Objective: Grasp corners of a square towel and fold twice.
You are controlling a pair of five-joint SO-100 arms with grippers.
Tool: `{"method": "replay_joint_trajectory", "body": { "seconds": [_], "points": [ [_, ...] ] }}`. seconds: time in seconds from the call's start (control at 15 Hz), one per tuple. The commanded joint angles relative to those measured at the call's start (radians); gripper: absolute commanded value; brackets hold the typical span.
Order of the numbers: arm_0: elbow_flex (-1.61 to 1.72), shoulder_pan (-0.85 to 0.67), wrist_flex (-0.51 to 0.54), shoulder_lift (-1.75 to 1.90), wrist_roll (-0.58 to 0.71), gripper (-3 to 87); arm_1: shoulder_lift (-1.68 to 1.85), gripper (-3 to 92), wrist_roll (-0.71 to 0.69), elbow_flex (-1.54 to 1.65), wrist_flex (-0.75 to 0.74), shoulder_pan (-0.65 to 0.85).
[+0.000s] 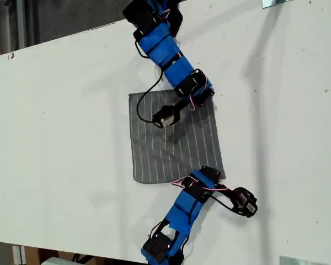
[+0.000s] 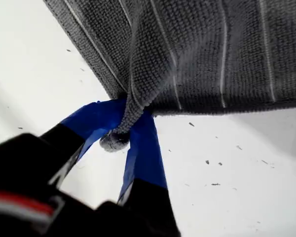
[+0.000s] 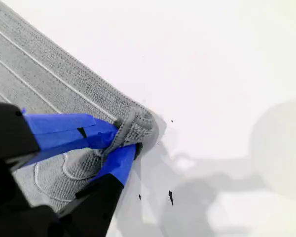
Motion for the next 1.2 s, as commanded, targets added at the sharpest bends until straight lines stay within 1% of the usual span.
{"method": "replay_joint_trajectory", "body": {
  "seconds": [0.0,0.07,0.2,0.33,0.53,0.67,0.93,1.13],
  "points": [
    [-0.051,0.023,-0.009,0.127,0.089,-0.4,0.038,-0.1,-0.008,-0.133,0.092,-0.02],
    [-0.049,0.021,-0.003,0.17,0.129,-0.4,0.069,-0.1,-0.012,-0.164,0.129,-0.023],
    [-0.041,0.021,0.018,0.272,0.175,-0.4,0.161,-0.1,-0.015,-0.172,0.152,-0.026],
    [-0.025,-0.003,0.114,0.371,0.164,-0.4,0.221,-0.1,-0.023,-0.172,0.161,-0.012],
    [-0.017,-0.06,0.183,0.491,0.256,-0.4,0.316,-0.1,-0.077,-0.176,0.163,0.063],
    [0.034,-0.156,0.258,0.586,0.302,-0.4,0.37,-0.1,-0.167,-0.173,0.17,0.176],
    [0.252,-0.407,0.287,0.802,0.419,-0.4,0.52,-0.1,-0.35,-0.137,0.198,0.439],
    [0.344,-0.63,0.282,0.813,0.532,-0.4,0.595,-0.1,-0.446,-0.087,0.192,0.634]
  ]
}}
